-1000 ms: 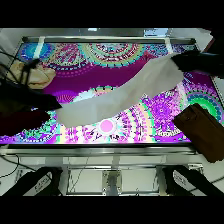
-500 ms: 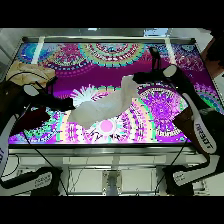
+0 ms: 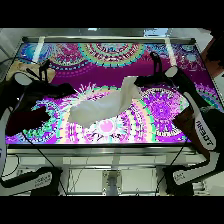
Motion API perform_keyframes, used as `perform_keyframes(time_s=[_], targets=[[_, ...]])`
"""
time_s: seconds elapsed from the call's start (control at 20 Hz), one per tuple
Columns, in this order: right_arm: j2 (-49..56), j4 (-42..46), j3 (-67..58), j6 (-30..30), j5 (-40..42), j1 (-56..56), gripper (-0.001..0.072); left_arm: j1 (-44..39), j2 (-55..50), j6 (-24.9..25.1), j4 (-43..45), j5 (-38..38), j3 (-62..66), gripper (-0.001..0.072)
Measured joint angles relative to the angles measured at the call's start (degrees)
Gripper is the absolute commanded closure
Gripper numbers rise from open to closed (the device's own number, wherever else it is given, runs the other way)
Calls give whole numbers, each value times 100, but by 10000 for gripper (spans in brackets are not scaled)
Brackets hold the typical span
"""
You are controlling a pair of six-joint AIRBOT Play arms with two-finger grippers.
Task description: Fold the shirts.
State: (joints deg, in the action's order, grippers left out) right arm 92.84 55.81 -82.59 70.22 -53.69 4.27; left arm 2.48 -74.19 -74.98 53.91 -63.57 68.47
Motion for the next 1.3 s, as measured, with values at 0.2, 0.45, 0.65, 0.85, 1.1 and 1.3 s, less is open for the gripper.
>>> perform_keyframes(time_s=[0.2,0.45,0.65,0.85,1.1,1.3], targets=[[-144,800,0,372,-1209,-369,369,-133,81,205,-57,-723,323,144],[-192,1725,0,876,-2260,-544,369,-1255,101,575,1038,-1158,149,213],[-197,1714,0,997,-2535,-573,369,-2900,105,796,2905,-804,-214,226],[-203,1456,0,916,-2677,-579,369,-3978,105,334,4568,-127,-876,245],[-203,1051,0,669,-2605,-579,369,-4334,103,-315,5818,815,-1622,244],[-203,638,0,470,-2483,-579,371,-4400,-22,-490,6301,1449,-1825,383]])
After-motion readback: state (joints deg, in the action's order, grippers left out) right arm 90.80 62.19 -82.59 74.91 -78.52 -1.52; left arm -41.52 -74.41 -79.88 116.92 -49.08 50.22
